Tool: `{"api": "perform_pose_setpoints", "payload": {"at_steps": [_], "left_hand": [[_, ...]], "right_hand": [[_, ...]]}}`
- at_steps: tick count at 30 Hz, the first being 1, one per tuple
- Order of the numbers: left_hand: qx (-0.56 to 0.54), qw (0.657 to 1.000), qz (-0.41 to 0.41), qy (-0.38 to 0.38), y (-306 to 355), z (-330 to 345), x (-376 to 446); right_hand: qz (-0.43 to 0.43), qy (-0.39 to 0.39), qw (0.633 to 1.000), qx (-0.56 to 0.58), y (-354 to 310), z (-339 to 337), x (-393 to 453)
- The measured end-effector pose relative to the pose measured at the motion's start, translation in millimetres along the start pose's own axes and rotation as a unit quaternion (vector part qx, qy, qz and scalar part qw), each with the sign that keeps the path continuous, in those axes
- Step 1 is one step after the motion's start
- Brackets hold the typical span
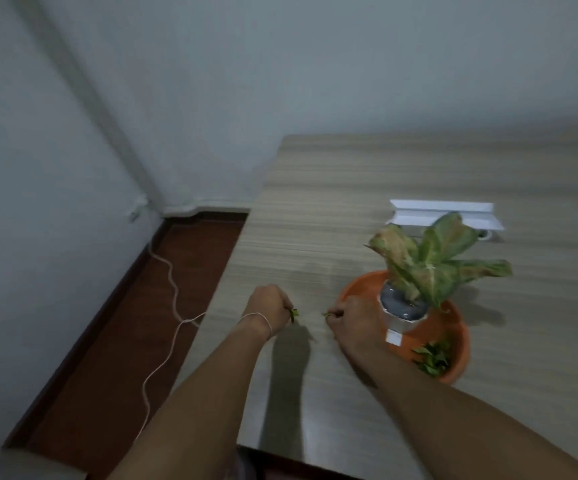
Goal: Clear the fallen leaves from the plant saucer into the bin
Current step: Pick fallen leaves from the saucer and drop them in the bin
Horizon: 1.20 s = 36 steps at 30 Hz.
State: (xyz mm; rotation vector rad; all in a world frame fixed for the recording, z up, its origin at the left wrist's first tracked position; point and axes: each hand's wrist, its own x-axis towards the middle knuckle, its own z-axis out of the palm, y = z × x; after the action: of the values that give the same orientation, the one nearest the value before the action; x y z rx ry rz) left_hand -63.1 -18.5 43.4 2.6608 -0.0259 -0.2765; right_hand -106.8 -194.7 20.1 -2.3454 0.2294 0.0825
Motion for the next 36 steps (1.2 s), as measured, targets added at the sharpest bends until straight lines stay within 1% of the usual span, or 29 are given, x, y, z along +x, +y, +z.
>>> {"api": "perform_pose_setpoints", "payload": {"at_steps": [5,10,13,16,22,26,28,31,36], "left_hand": [[-0.011,0.988,-0.119,0.098,-77.5,-63.7,-66.8],[-0.031,0.952,-0.261,0.159,-165.0,-101.2,-160.7],[-0.035,0.935,-0.304,0.181,-211.7,-107.5,-211.7],[-0.039,0.925,-0.329,0.184,-245.7,-104.8,-250.6],[-0.047,0.92,-0.353,0.165,-295.3,-85.8,-303.1],[-0.063,0.915,-0.372,0.142,-317.4,-60.4,-323.9],[-0.072,0.913,-0.381,0.127,-326.5,-46.1,-327.4],[-0.079,0.909,-0.39,0.125,-343.7,-21.6,-325.2],[-0.1,0.898,-0.412,0.115,-368.3,33.7,-308.6]], "right_hand": [[-0.135,-0.064,0.988,-0.047,-72.3,26.4,4.0],[-0.259,-0.111,0.959,-0.04,-162.7,75.0,-26.7],[-0.332,-0.147,0.931,-0.043,-202.6,113.4,-64.7],[-0.373,-0.181,0.908,-0.054,-223.5,154.4,-101.9],[-0.417,-0.228,0.877,-0.073,-236.9,232.3,-151.2],[-0.42,-0.267,0.862,-0.1,-231.6,270.6,-161.6],[-0.415,-0.28,0.858,-0.115,-225.3,283.2,-165.3],[-0.419,-0.291,0.852,-0.122,-214.3,302.7,-165.6],[-0.439,-0.319,0.828,-0.142,-175.4,353.7,-162.3]]}}
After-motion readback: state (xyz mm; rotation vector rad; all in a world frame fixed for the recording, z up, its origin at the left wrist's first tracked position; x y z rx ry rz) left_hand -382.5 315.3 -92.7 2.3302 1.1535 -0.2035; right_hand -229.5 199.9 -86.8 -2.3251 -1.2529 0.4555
